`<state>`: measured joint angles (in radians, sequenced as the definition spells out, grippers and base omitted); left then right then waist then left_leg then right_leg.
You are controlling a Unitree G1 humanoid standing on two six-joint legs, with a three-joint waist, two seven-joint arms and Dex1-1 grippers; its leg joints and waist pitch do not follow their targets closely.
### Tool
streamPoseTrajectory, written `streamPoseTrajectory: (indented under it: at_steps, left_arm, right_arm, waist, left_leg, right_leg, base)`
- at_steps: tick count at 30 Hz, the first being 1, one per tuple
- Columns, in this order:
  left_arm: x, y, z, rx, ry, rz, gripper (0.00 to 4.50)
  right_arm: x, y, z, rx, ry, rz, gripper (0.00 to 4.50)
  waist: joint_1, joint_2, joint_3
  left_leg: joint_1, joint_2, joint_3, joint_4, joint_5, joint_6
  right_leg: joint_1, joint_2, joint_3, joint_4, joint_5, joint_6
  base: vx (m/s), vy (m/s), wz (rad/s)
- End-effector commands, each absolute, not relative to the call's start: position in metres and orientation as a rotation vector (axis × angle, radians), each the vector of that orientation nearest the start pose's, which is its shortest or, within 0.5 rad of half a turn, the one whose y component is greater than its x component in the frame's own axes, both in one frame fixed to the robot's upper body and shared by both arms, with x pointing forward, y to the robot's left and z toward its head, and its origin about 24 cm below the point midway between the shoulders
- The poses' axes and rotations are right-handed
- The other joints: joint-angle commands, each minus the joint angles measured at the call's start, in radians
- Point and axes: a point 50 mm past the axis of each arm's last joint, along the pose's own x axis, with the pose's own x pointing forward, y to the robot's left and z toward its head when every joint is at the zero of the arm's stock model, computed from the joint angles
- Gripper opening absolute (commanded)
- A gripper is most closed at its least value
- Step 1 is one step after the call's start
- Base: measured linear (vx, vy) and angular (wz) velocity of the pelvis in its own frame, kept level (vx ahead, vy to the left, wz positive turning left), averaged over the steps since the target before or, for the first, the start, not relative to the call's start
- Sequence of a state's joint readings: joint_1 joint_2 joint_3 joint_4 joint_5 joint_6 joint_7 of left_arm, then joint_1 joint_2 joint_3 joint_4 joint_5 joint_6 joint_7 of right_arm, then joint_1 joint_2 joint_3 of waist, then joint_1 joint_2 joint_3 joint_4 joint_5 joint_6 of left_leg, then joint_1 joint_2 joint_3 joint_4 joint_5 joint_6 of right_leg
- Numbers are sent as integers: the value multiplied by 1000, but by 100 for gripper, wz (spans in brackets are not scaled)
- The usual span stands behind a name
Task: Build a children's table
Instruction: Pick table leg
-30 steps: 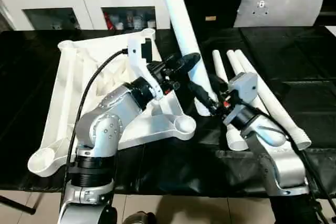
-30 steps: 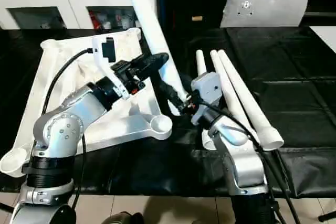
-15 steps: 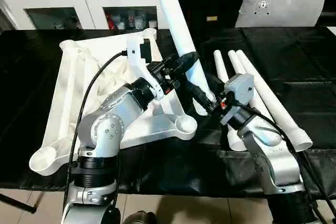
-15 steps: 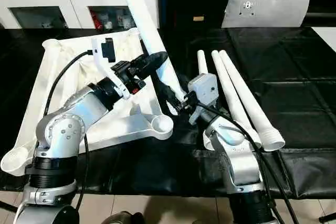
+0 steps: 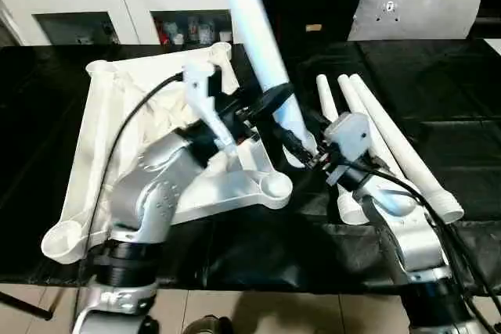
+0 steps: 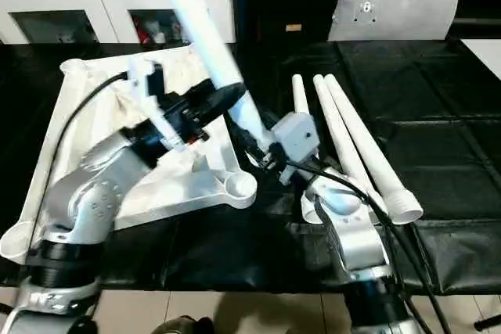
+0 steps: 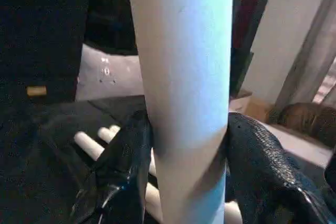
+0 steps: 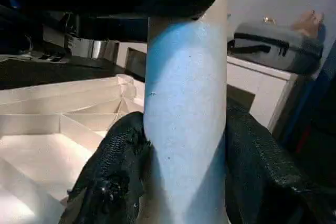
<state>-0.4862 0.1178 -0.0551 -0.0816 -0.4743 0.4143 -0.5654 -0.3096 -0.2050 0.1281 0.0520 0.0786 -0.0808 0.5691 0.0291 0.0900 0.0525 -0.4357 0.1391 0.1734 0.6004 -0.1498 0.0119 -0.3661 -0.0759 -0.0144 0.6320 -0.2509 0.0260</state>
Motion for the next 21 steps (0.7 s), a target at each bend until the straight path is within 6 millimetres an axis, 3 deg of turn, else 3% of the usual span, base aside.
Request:
streamPoseTrajectory:
  at_steps: [1,4,8,13,16,19,21]
  left_arm:
    - [296,66,171,-73,-251,-1027,183]
    - [297,65,169,-34,-253,-1030,183]
    - [299,67,174,-277,-225,-998,183]
    - [301,68,172,-378,-194,-973,183]
    - [309,71,177,-488,-183,-895,183]
    - [312,71,180,-480,-178,-880,183]
    - [314,71,178,-451,-160,-861,183]
  right_arm:
    - [293,-101,99,-272,-209,806,189]
    - [296,-101,97,-278,-206,798,189]
    - [299,-99,97,-268,-220,799,189]
    - [302,-96,102,-215,-240,796,188]
    - [303,-93,108,-162,-255,806,188]
    - [305,-91,111,-145,-263,813,188]
    - [305,-90,112,-137,-257,820,188]
  waist:
    - [-6,-15,-67]
    - [-5,-12,-68]
    - [-5,-20,-72]
    - [-4,-19,-70]
    - [-6,-18,-69]
    - [-5,-17,-70]
    - [-5,-18,-66]
  left_leg:
    - [48,78,-33,-65,-206,85]
    - [48,80,-33,-66,-204,75]
    - [46,77,-27,-59,-166,91]
    - [47,77,-28,-60,-201,101]
    - [48,78,-29,-65,-230,86]
    - [53,77,-29,-67,-268,68]
    - [53,78,-30,-72,-306,45]
  right_leg:
    - [23,-60,22,-75,22,-237]
    - [23,-60,22,-73,25,-232]
    - [25,-61,20,-65,104,-270]
    - [23,-60,20,-69,34,-269]
    - [22,-58,20,-72,-3,-268]
    - [18,-57,20,-76,-50,-261]
    - [14,-58,22,-83,-107,-237]
  base:
    - [0,0,0]
    - [0,0,0]
    - [0,0,0]
    - [0,0,0]
    - [0,0,0]
    - [0,0,0]
    - [0,0,0]
